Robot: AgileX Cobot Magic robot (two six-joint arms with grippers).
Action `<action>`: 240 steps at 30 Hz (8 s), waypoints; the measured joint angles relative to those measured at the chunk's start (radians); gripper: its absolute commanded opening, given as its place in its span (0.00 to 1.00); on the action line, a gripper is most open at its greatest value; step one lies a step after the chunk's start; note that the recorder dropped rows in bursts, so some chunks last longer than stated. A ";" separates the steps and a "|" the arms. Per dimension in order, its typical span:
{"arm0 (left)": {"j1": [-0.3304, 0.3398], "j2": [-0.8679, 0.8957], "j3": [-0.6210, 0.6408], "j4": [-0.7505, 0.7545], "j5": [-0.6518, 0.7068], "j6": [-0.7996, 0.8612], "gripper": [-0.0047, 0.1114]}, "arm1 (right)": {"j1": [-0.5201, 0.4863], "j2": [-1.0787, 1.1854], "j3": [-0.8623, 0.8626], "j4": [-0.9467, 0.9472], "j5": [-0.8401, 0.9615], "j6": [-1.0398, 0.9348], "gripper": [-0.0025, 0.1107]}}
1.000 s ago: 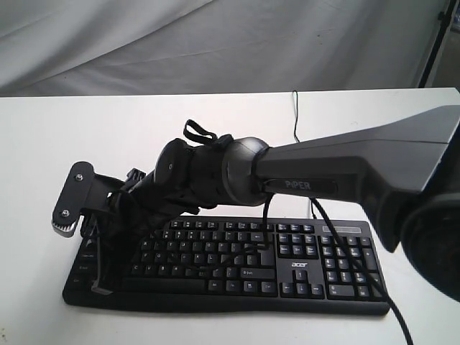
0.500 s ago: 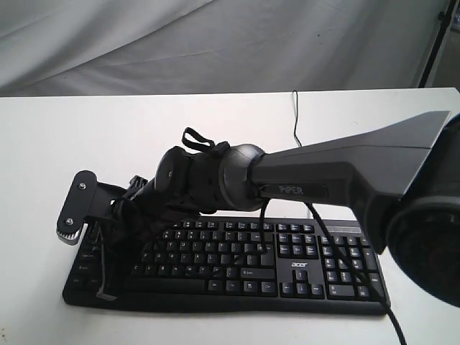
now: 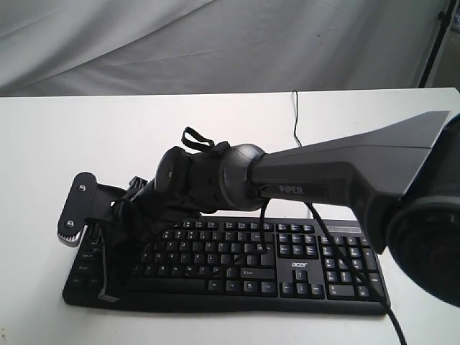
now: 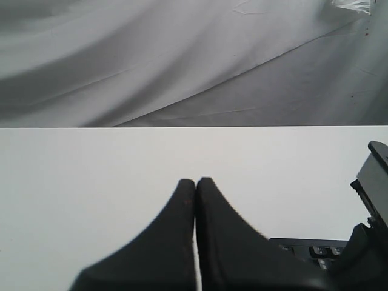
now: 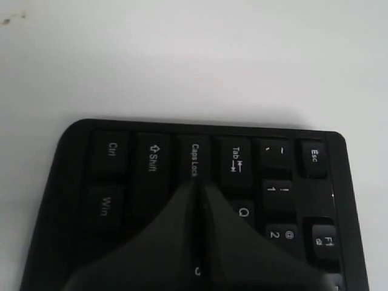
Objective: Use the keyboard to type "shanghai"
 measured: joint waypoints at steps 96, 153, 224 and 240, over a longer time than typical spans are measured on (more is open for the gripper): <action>0.000 0.000 0.000 0.000 0.000 0.000 0.05 | -0.142 -0.203 0.297 -0.015 0.177 -0.235 0.02; 0.000 0.000 0.000 0.000 0.000 0.000 0.05 | -0.148 -0.195 0.297 -0.032 0.159 -0.235 0.02; 0.000 0.000 0.000 0.000 0.000 0.000 0.05 | -0.099 -0.168 0.297 0.104 -0.024 -0.147 0.02; 0.000 0.000 0.000 0.000 0.000 0.000 0.05 | -0.099 -0.212 0.291 0.104 -0.023 -0.147 0.02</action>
